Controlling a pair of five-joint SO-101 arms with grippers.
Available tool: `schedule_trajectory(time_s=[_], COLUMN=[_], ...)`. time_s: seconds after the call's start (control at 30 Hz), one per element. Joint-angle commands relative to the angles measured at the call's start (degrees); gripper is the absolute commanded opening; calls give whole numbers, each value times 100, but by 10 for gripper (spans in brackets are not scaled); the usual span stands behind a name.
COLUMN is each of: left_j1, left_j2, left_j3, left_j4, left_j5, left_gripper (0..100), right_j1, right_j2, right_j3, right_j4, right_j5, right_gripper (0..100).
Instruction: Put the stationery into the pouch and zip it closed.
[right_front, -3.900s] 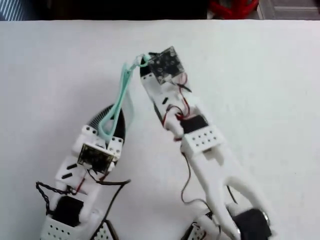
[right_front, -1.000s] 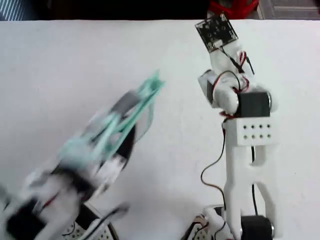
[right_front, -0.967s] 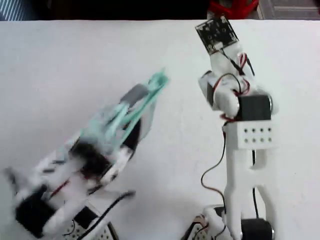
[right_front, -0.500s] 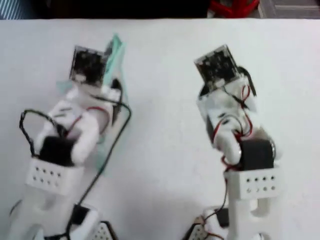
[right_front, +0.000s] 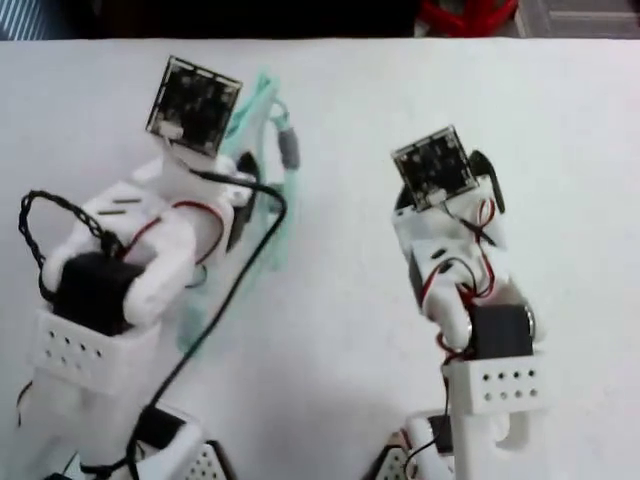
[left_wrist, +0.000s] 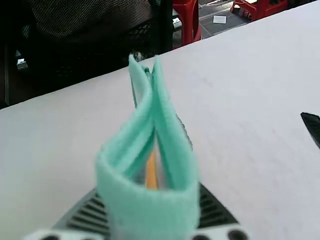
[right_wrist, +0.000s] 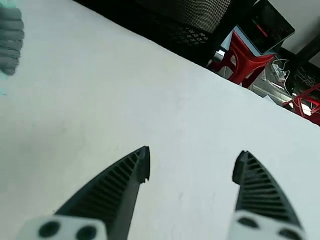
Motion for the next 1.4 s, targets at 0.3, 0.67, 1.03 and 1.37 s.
schedule_trajectory(time_s=[0.3, 0.67, 1.03, 1.37], left_j1=[1631, 1640, 1657, 1938], left_j2=[-673, -875, -919, -927], left_j3=[-721, -1257, -1257, -1257], left_j4=[1029, 1029, 1609, 1609], left_j5=[-1908, -1978, -1820, -1495], left_gripper=[38, 38, 38, 38], right_j1=[-435, -1059, -1499, -1912], right_j2=[-1446, -3389, -4110, -3908], right_j3=[738, 2180, 2286, 2593], right_j4=[-171, 136, -347, -1279], right_j5=[-176, -132, -958, -1468], right_gripper=[275, 426, 426, 382])
